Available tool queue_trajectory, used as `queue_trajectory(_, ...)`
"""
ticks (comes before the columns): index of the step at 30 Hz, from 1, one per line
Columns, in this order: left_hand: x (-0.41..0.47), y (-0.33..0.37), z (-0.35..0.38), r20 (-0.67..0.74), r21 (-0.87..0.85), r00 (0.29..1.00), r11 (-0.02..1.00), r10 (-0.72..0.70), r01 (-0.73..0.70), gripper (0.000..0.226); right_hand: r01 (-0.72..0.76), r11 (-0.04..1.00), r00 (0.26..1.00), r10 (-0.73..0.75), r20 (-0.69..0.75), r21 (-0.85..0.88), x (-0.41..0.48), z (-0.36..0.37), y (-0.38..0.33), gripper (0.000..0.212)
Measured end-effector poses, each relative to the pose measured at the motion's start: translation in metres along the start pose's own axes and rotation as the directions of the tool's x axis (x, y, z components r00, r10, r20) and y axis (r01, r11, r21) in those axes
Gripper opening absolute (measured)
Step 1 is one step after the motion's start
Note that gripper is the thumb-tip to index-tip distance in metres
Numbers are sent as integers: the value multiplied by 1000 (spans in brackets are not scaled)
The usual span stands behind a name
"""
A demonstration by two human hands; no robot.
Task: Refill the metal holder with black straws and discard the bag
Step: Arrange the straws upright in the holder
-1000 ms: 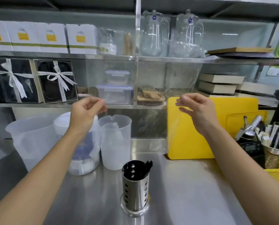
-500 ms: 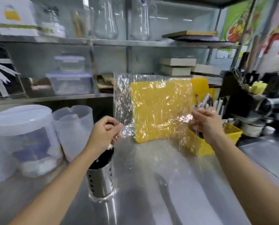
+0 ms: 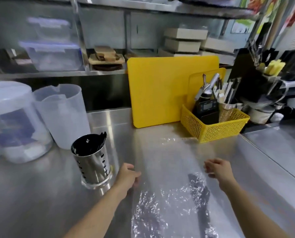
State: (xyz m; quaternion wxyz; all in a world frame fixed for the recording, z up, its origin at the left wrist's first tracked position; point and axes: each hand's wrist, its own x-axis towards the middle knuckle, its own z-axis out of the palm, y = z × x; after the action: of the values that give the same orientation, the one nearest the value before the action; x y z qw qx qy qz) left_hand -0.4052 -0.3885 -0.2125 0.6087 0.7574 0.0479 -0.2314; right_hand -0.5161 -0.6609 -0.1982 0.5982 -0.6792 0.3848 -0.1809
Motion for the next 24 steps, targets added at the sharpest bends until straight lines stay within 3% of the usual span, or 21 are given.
queue_trajectory(4,6,-21,-3,-26,99,997,993,-68,70,23,-51,995,999,52,13,-90,10,3,31,10)
queue_trajectory(8,5,-33,-14,5,253,996,963,-93,88,20,-55,945,999,51,-18,-323,25,-1,49,8)
queue_trajectory(11,3,-26,-23,12,447,1000,895,-20,13,16,11,883,1000,-10,3,-469,34,-1,30,9)
queue_trajectory(15,-19,11,-36,47,618,980,765,192,-180,5,184,919,982,-160,97,-349,36,22,-29,9)
queue_trajectory(17,-41,38,-45,25,597,917,730,397,-332,12,256,946,961,-228,155,-199,25,46,-62,7)
queue_trajectory(20,-68,73,-62,-21,534,736,630,677,-564,14,341,939,914,-320,252,-45,0,88,-97,8)
queue_trajectory(22,-75,86,-77,-112,503,606,571,787,-649,11,381,925,868,-355,347,-5,-20,119,-107,6)
queue_trajectory(24,-72,90,-94,-210,505,531,556,821,-660,13,397,918,814,-356,459,7,-39,149,-108,10)
